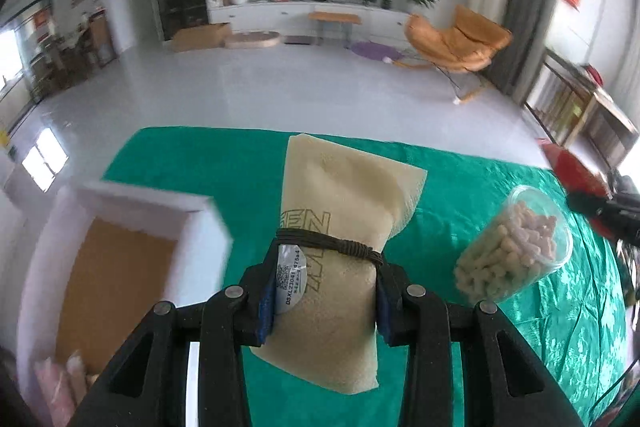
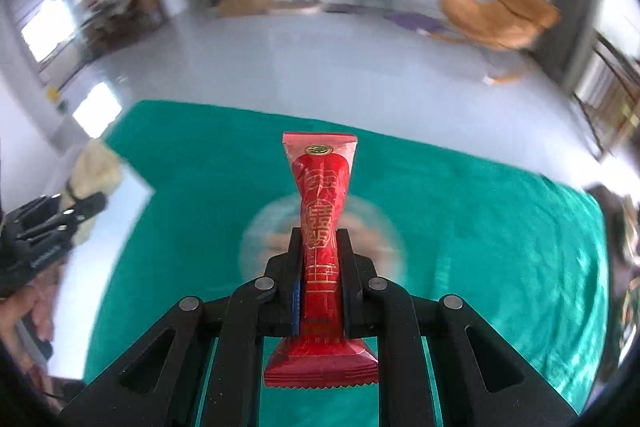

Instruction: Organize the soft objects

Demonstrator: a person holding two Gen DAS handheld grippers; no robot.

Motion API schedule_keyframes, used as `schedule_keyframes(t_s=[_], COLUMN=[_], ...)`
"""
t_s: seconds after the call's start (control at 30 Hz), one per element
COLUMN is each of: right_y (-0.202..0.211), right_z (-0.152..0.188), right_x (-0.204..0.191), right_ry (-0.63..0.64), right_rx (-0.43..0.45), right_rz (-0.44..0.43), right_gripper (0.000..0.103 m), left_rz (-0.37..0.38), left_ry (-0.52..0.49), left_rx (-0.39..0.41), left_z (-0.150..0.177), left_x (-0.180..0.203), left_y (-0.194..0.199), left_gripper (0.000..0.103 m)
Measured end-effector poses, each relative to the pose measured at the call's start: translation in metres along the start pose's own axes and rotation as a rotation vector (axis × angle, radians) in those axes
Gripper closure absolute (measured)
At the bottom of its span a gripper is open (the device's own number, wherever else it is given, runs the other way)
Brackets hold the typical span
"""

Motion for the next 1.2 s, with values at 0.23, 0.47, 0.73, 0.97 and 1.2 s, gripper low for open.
schedule_keyframes(t_s=[0.23, 0.47, 0.73, 0.97, 1.2], right_y=[0.006, 0.027, 0.03, 0.019, 0.029], right_z=[-0.01, -0.008, 0.009, 0.015, 0.023], right_x=[-0.15, -0.279, -0.35, -0.374, -0.379], right_ry=[0.164, 0.311, 0.409, 0.421, 0.439], right_rx=[0.025, 0.064, 0.071, 0.055, 0.067], right_rz=[-0.142, -0.243, -0.296, -0.286, -0.269], right_gripper=[0.088, 0.088, 0.087, 0.041, 0.033], left_rz=[-0.174, -0.291, -0.344, -0.466, -0.694], left_ry=[0.085, 0.156, 0.199, 0.271, 0.299], left_rx=[0.072, 0.116, 0.125, 0.152, 0.219], left_z=[0.025, 0.057, 0.096, 0.13, 0.155], left_x=[-0.108, -0.189, -0.226, -0.256, -0.259], left_y=[0.088, 0.15, 0.176, 0.205, 0.244], left_gripper=[0.064, 0.064, 0.059, 0.014, 0.001])
Point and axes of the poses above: each gripper's, at about its wrist camera, not at the fingertips, and y roughly against the way its jaws point, x to its right, z to its underside, the point moved 8 cm from there along -y, roughly the way its jaws point, and after that the axes turned 13 degrees about z, right-handed, at the moved point
